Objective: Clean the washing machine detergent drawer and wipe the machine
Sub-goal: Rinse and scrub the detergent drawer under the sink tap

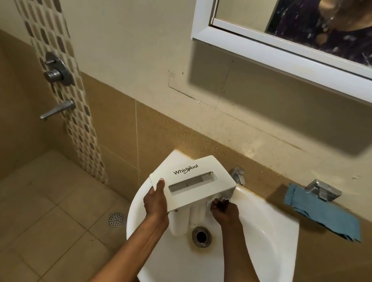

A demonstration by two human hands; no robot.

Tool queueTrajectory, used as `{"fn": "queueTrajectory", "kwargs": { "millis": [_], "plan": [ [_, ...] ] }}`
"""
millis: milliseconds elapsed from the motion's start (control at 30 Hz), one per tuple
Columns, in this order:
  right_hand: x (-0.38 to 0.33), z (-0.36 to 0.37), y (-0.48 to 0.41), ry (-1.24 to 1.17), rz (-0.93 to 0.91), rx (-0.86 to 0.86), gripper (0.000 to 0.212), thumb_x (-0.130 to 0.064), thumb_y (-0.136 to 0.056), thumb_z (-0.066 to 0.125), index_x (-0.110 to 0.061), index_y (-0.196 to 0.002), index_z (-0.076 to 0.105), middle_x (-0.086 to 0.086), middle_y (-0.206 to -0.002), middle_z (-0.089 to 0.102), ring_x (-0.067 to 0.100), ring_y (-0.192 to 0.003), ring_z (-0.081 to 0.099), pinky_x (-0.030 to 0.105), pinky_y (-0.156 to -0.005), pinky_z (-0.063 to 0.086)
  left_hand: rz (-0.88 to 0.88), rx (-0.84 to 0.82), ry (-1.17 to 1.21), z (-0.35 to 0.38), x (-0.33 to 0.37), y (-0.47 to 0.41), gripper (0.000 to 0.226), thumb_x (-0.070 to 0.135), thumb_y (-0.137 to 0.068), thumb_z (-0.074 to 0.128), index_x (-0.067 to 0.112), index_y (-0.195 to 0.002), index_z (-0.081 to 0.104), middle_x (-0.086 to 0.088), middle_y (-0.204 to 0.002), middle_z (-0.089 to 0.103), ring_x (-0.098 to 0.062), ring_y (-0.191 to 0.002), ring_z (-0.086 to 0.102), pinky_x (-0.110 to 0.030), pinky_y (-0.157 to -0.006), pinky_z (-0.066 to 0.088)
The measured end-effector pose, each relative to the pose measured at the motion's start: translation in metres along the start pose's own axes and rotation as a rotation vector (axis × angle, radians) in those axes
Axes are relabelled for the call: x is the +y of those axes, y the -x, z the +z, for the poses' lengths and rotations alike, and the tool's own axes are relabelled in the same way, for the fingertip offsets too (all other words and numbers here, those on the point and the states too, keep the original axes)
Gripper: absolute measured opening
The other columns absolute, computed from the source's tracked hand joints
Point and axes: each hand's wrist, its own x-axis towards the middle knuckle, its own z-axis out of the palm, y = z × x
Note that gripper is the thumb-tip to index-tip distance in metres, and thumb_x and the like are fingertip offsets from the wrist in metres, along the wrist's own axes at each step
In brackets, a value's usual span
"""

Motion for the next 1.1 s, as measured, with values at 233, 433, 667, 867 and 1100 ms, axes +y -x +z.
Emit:
{"fn": "queueTrajectory", "kwargs": {
  "millis": [233, 433, 667, 867, 1100],
  "plan": [
    [0.02, -0.016, 0.003, 0.227, -0.049, 0.094, 0.007, -0.012, -0.09, 0.049, -0.013, -0.088, 0.056, 0.001, -0.078, 0.063, 0.014, -0.079, 0.053, 0.022, -0.072, 0.042, 0.004, -0.052, -0.012, -0.003, -0.003, 0.007, 0.031, 0.027, -0.095, 0.05, 0.012, -0.121, 0.057, -0.011, -0.108, 0.062, -0.027, -0.092, 0.058, -0.042, -0.079, 0.05],
    [-0.009, -0.083, 0.015, -0.77, -0.001, -0.167, 0.029, -0.003, -0.066, 0.081, -0.017, -0.081, 0.06, -0.001, -0.08, 0.062, 0.014, -0.077, 0.06, 0.022, -0.072, 0.05, 0.014, -0.067, -0.042, 0.001, -0.006, 0.014, 0.028, 0.028, -0.094, 0.052, 0.014, -0.117, 0.058, -0.014, -0.117, 0.062, -0.032, -0.098, 0.059, -0.053, -0.092, 0.048],
    [-0.118, -0.071, 0.041, -0.509, -0.033, -0.438, 0.024, 0.007, -0.09, 0.034, 0.0, -0.082, 0.055, 0.012, -0.066, 0.062, 0.018, -0.055, 0.06, 0.022, -0.051, 0.051, 0.056, -0.132, -0.09, 0.012, -0.021, 0.03, 0.034, 0.024, -0.095, 0.053, 0.01, -0.125, 0.058, -0.011, -0.12, 0.063, -0.031, -0.109, 0.059, -0.048, -0.097, 0.047],
    [-0.132, -0.018, 0.058, 0.608, -0.192, -0.353, 0.028, -0.003, -0.092, 0.047, 0.003, -0.113, 0.065, 0.017, -0.116, 0.065, 0.023, -0.097, 0.061, 0.028, -0.077, 0.043, 0.05, -0.133, -0.117, 0.016, -0.019, 0.027, 0.029, 0.024, -0.095, 0.052, 0.009, -0.117, 0.061, -0.013, -0.115, 0.065, -0.032, -0.104, 0.062, -0.049, -0.093, 0.049],
    [-0.116, -0.034, 0.059, 0.919, -0.245, -0.251, 0.029, -0.017, -0.095, 0.046, -0.007, -0.117, 0.063, 0.011, -0.127, 0.058, 0.025, -0.115, 0.054, 0.031, -0.092, 0.041, 0.032, -0.143, -0.09, 0.015, -0.018, 0.027, 0.033, 0.024, -0.094, 0.054, 0.007, -0.121, 0.059, -0.014, -0.116, 0.064, -0.034, -0.106, 0.061, -0.052, -0.095, 0.048]
  ]
}}
